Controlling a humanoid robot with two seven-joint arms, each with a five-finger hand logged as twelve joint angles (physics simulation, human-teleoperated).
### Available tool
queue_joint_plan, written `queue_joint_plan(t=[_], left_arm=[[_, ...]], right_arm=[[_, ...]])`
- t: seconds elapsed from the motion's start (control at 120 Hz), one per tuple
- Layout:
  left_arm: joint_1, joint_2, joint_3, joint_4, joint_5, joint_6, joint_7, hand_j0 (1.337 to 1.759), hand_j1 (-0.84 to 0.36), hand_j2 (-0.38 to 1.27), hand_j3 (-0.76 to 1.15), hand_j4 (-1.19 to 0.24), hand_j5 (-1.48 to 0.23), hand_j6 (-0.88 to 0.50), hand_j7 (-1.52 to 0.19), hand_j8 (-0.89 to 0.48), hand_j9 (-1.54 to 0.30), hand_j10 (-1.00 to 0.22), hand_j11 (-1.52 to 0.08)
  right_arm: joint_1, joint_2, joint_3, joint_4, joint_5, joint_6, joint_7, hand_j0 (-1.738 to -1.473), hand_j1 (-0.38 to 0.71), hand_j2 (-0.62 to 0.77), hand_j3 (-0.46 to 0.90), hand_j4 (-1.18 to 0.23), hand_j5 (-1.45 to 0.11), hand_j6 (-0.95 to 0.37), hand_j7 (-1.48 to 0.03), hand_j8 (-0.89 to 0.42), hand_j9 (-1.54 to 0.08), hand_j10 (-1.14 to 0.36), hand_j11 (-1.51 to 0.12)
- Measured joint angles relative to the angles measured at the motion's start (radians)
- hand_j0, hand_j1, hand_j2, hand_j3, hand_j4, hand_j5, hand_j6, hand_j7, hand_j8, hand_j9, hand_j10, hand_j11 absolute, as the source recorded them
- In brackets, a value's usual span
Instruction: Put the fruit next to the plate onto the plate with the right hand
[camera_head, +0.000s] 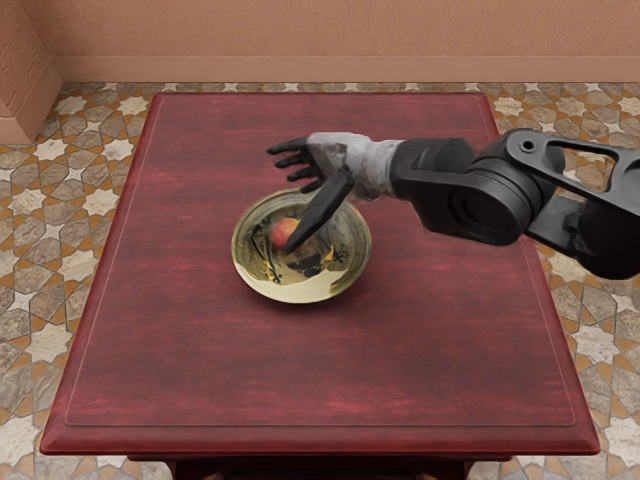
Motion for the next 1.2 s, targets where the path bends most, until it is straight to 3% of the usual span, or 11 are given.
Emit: queue_joint_plan(t=[0.267, 0.483, 0.808, 1.2], left_arm=[[0.000, 0.000, 0.000, 0.000, 0.000, 0.000, 0.000, 1.658, 0.07, 0.05, 0.00, -0.23, -0.30, -0.23, -0.30, -0.23, -0.30, -0.23, -0.30], [0.000, 0.000, 0.000, 0.000, 0.000, 0.000, 0.000, 1.658, 0.07, 0.05, 0.00, -0.23, -0.30, -0.23, -0.30, -0.23, -0.30, -0.23, -0.30], [0.000, 0.000, 0.000, 0.000, 0.000, 0.000, 0.000, 1.658, 0.07, 0.05, 0.00, -0.23, -0.30, -0.23, -0.30, -0.23, -0.30, -0.23, -0.30], [0.000, 0.000, 0.000, 0.000, 0.000, 0.000, 0.000, 1.658, 0.07, 0.05, 0.00, -0.23, -0.30, -0.23, -0.30, -0.23, -0.30, -0.23, -0.30]], right_arm=[[-0.283, -0.167, 0.365, -0.007, 0.263, 0.451, 0.000, -1.658, -0.28, -0.01, 0.00, -0.06, -0.08, -0.06, -0.08, -0.06, -0.08, -0.06, -0.08], [-0.462, -0.298, 0.494, -0.053, 0.470, 0.758, 0.000, -1.658, -0.29, -0.01, 0.00, -0.05, -0.06, -0.05, -0.06, -0.05, -0.06, -0.05, -0.06], [-0.614, -0.515, 0.516, -0.136, 0.733, 0.839, 0.000, -1.658, -0.30, -0.01, 0.00, -0.04, -0.05, -0.04, -0.05, -0.04, -0.05, -0.04, -0.05], [-0.641, -0.535, 0.508, -0.136, 0.765, 0.843, 0.000, -1.658, -0.30, -0.01, 0.00, -0.04, -0.05, -0.04, -0.05, -0.04, -0.05, -0.04, -0.05]])
